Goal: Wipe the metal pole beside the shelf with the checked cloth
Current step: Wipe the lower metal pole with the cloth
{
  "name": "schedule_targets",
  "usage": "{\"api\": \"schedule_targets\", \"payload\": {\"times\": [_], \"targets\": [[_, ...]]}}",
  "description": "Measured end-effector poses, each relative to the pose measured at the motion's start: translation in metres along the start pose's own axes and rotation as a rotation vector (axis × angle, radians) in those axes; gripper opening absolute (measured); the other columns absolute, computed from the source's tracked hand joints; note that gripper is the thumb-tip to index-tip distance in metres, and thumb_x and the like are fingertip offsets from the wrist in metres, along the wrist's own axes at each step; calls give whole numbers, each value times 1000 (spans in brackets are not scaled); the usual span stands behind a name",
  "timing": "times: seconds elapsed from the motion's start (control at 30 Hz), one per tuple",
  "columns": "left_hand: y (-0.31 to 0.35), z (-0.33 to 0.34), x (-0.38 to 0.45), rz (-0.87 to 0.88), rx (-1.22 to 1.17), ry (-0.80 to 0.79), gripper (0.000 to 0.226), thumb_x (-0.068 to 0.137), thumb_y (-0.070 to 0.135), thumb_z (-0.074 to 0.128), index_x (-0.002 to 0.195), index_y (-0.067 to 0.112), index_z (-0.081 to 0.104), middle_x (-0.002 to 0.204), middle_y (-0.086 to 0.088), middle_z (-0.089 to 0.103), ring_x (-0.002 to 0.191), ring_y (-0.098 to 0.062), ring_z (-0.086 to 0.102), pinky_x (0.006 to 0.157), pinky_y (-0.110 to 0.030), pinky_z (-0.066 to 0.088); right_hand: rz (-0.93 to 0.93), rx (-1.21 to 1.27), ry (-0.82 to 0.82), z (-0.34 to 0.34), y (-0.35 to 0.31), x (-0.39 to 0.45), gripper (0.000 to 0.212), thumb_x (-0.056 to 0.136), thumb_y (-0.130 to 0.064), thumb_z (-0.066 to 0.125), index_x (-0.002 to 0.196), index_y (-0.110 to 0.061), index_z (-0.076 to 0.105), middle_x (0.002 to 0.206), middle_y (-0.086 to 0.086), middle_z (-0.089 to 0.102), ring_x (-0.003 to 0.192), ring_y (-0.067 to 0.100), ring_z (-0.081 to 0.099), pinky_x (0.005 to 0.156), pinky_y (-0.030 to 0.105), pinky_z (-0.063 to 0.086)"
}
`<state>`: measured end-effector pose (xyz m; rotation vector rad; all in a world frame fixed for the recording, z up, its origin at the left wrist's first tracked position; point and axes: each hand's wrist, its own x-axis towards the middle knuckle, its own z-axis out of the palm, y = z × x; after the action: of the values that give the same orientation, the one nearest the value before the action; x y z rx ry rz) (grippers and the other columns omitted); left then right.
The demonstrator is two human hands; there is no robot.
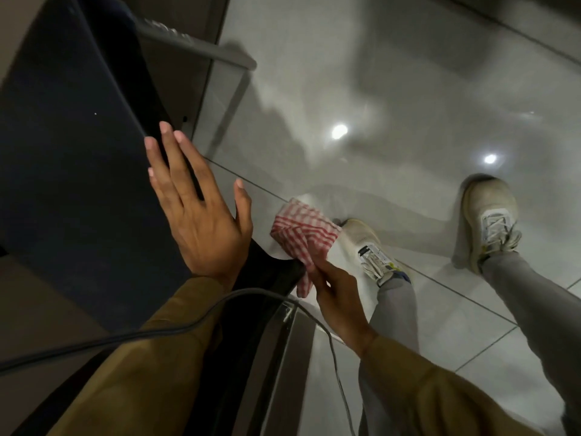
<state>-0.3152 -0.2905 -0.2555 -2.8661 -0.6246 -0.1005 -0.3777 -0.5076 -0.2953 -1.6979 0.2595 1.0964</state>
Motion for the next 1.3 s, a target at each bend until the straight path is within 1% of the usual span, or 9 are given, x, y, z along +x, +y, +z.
{"api": "schedule_targets", "payload": {"times": [0.13, 0.3, 0.43, 0.57, 0.73, 0.9, 1.03, 1.17, 1.3], "targets": [[1, 1, 0, -3, -5, 17, 81, 111, 43, 50, 172, -2, 20, 180, -23, 24, 170, -44, 20, 143, -48, 15, 76, 14, 17, 1, 25, 29, 30, 106, -11, 49, 130, -13, 67, 103, -4, 73, 89, -6, 66, 82, 4, 46], [-2, 2, -1, 10, 9, 20, 79, 112, 43, 50, 171, -3, 23, 179, -24, 27, 168, -47, 20, 142, -51, 17, 231, -120, 123, -2, 54, 91, 33, 104, -16, 51, 121, 9, 63, 80, 8, 63, 70, 21, 57, 73, 31, 56], [-1, -2, 1, 14, -1, 3, 78, 112, 42, 49, 171, -4, 25, 179, -25, 27, 167, -49, 20, 142, -52, 16, 408, 58, 133, 1, 41, 104, 32, 104, -12, 51, 132, 1, 58, 119, 17, 67, 106, 27, 62, 101, 34, 53], [2, -7, 3, 3, 4, -40, 78, 114, 43, 45, 171, -4, 24, 180, -24, 24, 168, -50, 19, 142, -54, 16, 144, 30, 169, -6, 13, 51, 24, 103, 3, 45, 115, -8, 64, 97, 1, 66, 83, -1, 68, 69, 6, 53], [1, -7, 1, 8, -2, -43, 78, 114, 44, 46, 172, -3, 22, 181, -23, 23, 169, -49, 17, 143, -50, 11, -65, -127, 77, 5, 18, 8, 28, 105, -18, 52, 125, -21, 71, 105, -13, 74, 94, -6, 67, 82, 6, 48], [-1, -4, 0, 12, -2, -27, 78, 113, 43, 47, 172, -2, 21, 181, -22, 23, 168, -49, 17, 143, -50, 10, 148, 135, 46, -3, 39, 59, 24, 104, -7, 49, 111, -12, 72, 88, -9, 68, 76, 0, 62, 71, 7, 50], [1, -1, -1, 14, 5, -11, 77, 114, 43, 44, 173, 0, 20, 181, -21, 24, 168, -49, 18, 143, -50, 12, 475, 475, 243, -8, 41, 105, 18, 100, 4, 46, 91, -4, 59, 62, 2, 53, 57, 12, 46, 62, 18, 39], [-3, -3, 2, 2, 7, -25, 78, 113, 44, 43, 174, 0, 20, 182, -20, 22, 169, -47, 17, 143, -50, 11, 466, 309, 210, -3, 25, 95, 31, 102, 1, 47, 130, 10, 57, 98, 16, 63, 88, 24, 62, 81, 29, 52], [0, -9, 5, -6, 7, -83, 79, 113, 44, 43, 173, -1, 19, 183, -21, 19, 170, -45, 13, 143, -49, 6, 288, 70, 119, 2, 15, 45, 26, 104, -8, 50, 120, -11, 70, 104, 2, 69, 88, 3, 67, 81, 22, 56]]}}
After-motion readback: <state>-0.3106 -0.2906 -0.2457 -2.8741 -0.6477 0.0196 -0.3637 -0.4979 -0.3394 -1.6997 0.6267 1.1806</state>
